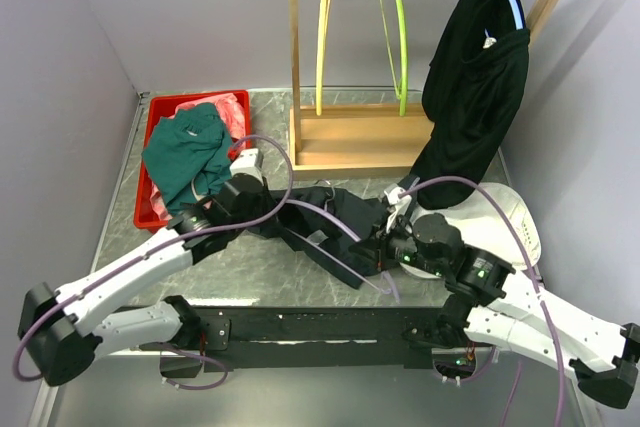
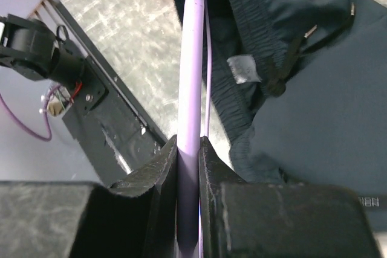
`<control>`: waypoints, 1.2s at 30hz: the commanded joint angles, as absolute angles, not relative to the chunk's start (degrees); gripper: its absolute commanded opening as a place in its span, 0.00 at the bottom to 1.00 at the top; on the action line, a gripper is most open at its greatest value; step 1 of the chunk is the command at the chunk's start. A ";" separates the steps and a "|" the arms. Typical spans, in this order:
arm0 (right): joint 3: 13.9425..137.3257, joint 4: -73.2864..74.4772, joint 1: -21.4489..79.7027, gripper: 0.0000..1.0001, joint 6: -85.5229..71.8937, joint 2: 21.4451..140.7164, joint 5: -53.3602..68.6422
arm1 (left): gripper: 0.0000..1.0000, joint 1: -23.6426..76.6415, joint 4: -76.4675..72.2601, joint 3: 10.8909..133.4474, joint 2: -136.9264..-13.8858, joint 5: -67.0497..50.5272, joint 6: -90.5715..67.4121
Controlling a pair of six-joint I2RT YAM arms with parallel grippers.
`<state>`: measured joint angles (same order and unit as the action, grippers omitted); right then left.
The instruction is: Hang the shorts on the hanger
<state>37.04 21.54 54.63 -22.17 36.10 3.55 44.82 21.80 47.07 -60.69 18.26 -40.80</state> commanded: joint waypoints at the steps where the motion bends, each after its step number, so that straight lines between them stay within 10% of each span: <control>1: 31.92 4.59 55.37 0.00 -20.13 33.05 4.13 | 0.01 44.74 22.85 49.75 -55.47 11.89 -36.66; 12: 17.58 -24.87 58.53 0.00 -21.71 37.88 0.10 | 0.08 46.14 20.65 45.61 -51.15 4.65 -34.63; 20: 16.00 -26.19 60.29 0.00 -21.80 38.67 -4.30 | 0.63 46.49 19.78 46.67 -47.38 0.53 -31.47; 36: 16.26 -25.14 60.38 0.00 -21.71 39.81 -4.48 | 0.73 54.49 8.80 51.15 -56.59 9.21 -24.26</control>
